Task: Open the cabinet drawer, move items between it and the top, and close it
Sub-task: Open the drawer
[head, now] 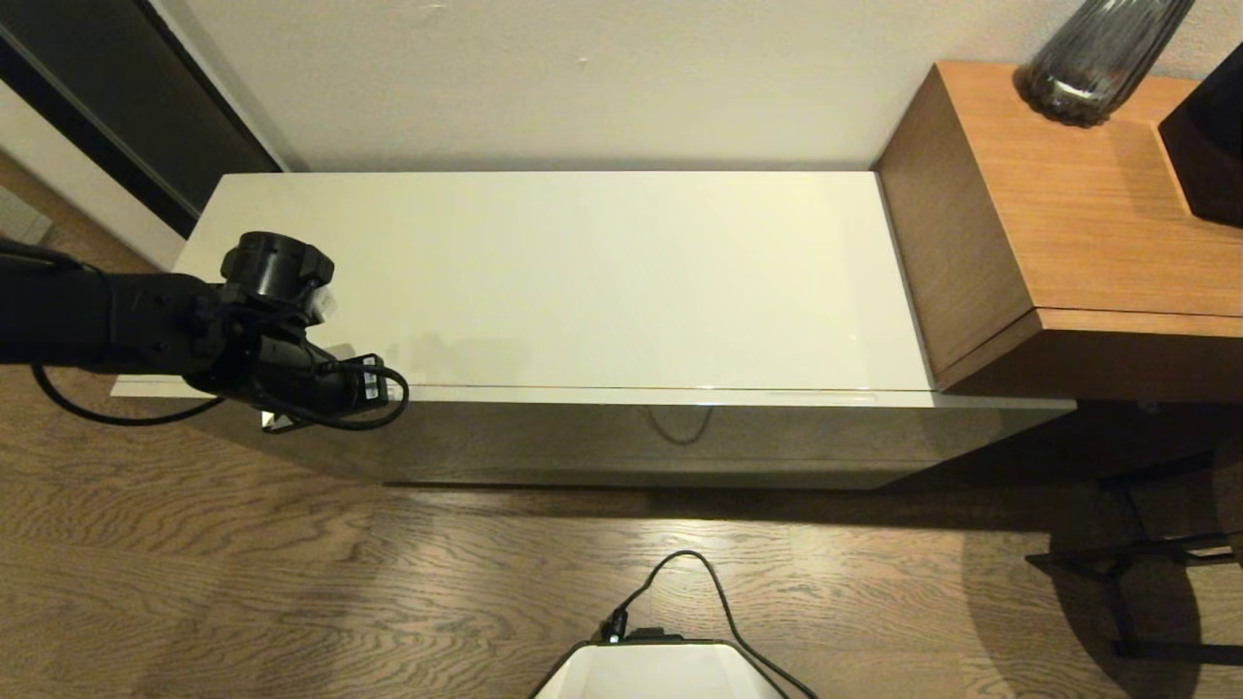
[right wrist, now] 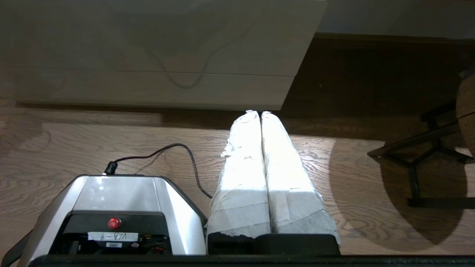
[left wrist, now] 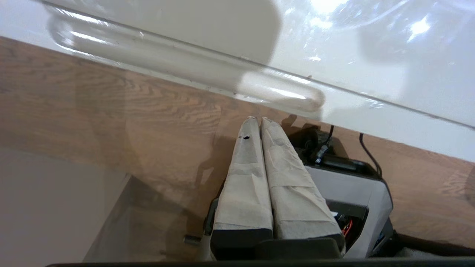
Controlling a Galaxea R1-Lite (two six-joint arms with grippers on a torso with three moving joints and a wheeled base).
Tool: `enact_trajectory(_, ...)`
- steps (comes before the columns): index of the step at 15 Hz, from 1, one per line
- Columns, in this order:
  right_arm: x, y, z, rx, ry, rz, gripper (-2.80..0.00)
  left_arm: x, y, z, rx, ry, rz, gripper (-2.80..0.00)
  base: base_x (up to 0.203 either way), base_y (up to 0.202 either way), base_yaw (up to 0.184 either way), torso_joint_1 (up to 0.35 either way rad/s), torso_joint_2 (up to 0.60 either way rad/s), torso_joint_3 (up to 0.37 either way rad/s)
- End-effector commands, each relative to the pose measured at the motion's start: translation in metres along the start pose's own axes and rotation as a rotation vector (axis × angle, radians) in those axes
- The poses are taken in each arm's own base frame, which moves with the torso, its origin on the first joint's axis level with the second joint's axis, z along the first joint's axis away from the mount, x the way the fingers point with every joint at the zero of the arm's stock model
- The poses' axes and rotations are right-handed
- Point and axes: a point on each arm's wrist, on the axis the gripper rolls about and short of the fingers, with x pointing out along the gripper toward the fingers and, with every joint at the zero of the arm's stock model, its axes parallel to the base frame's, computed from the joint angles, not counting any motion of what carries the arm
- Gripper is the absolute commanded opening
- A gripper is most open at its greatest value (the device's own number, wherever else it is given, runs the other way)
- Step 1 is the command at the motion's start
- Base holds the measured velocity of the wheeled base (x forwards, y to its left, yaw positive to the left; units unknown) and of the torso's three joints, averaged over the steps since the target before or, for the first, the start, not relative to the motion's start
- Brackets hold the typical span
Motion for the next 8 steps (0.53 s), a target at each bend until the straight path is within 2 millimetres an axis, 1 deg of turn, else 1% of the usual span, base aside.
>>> enact_trajectory(1,0.0001,0.0,0.0,-0.001,0.001,0.0,-2.8,-0.0104,-0.0008,0.0056,-0.005,-0.029,-0.007,-2.8,0.0,0.0,0.0,0.0,0.0,0.0)
enact_trajectory(4,0.0001,0.0,0.0,-0.001,0.001,0.0,-2.8,-0.0115,-0.0014,0.0081,-0.003,-0.032,-0.007,-2.8,0.0,0.0,0.0,0.0,0.0,0.0)
enact_trajectory(8,0.0001,0.0,0.0,-0.001,0.001,0.0,-2.8,-0.008,-0.0035,0.014,-0.006,-0.047,-0.01,-2.8,0.0,0.0,0.0,0.0,0.0,0.0)
